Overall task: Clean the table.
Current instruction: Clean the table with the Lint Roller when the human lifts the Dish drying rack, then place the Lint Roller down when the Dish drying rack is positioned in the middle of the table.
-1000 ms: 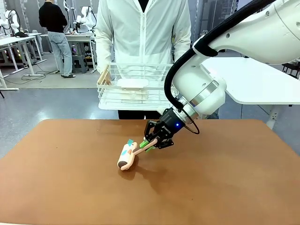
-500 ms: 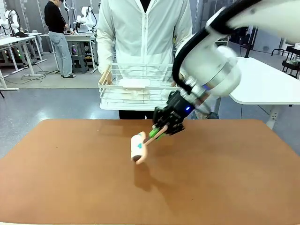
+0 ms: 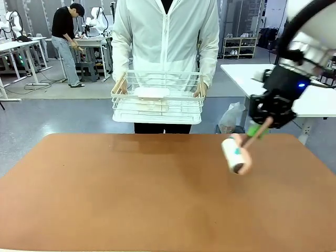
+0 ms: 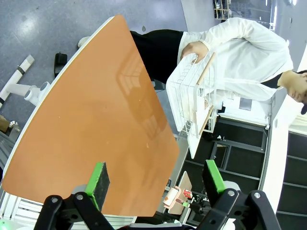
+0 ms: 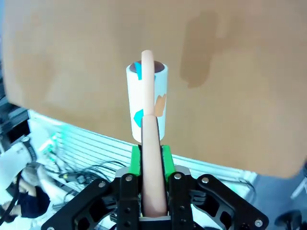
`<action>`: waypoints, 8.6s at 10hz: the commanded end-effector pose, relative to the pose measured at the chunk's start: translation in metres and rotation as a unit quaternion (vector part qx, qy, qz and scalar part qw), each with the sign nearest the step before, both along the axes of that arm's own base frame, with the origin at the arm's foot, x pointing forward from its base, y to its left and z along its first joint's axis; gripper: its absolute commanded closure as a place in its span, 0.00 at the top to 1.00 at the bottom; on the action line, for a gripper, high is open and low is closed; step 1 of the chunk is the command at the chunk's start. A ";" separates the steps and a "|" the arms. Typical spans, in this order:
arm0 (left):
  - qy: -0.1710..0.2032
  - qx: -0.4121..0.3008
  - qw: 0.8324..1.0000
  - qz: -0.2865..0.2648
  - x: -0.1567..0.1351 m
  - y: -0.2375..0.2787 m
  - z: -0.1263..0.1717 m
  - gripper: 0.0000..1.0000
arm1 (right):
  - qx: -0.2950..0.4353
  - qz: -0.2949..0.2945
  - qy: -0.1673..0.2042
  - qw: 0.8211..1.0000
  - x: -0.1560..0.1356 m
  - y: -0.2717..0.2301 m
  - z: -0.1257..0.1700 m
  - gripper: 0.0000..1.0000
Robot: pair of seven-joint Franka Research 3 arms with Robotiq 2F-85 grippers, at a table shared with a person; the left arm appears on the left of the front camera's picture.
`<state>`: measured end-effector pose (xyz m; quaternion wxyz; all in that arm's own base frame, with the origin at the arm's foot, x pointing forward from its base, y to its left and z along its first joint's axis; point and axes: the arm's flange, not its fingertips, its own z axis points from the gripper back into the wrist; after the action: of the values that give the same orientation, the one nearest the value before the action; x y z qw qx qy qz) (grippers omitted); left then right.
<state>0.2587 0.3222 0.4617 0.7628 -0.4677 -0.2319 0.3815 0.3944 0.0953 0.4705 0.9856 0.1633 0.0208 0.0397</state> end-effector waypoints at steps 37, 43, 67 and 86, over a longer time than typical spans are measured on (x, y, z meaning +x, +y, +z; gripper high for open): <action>-0.013 -0.002 1.000 -0.004 -0.001 0.003 0.001 1.00 | -0.093 -0.052 0.005 0.994 -0.019 -0.048 0.008 0.21; -0.013 -0.002 1.000 -0.004 -0.001 0.003 0.001 1.00 | -0.093 -0.052 0.005 0.994 -0.019 -0.048 0.008 0.21; -0.013 -0.002 1.000 -0.004 -0.001 0.003 0.001 1.00 | 0.071 -0.767 -0.082 0.633 0.074 -0.019 -0.073 0.21; -0.013 -0.002 1.000 -0.004 -0.001 0.003 0.001 1.00 | 0.092 -0.748 -0.007 0.657 0.076 -0.035 -0.120 0.86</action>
<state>0.2586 0.3223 0.4617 0.7629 -0.4676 -0.2319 0.3816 0.4808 0.0665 0.3394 0.6552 0.2072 -0.1274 -0.7152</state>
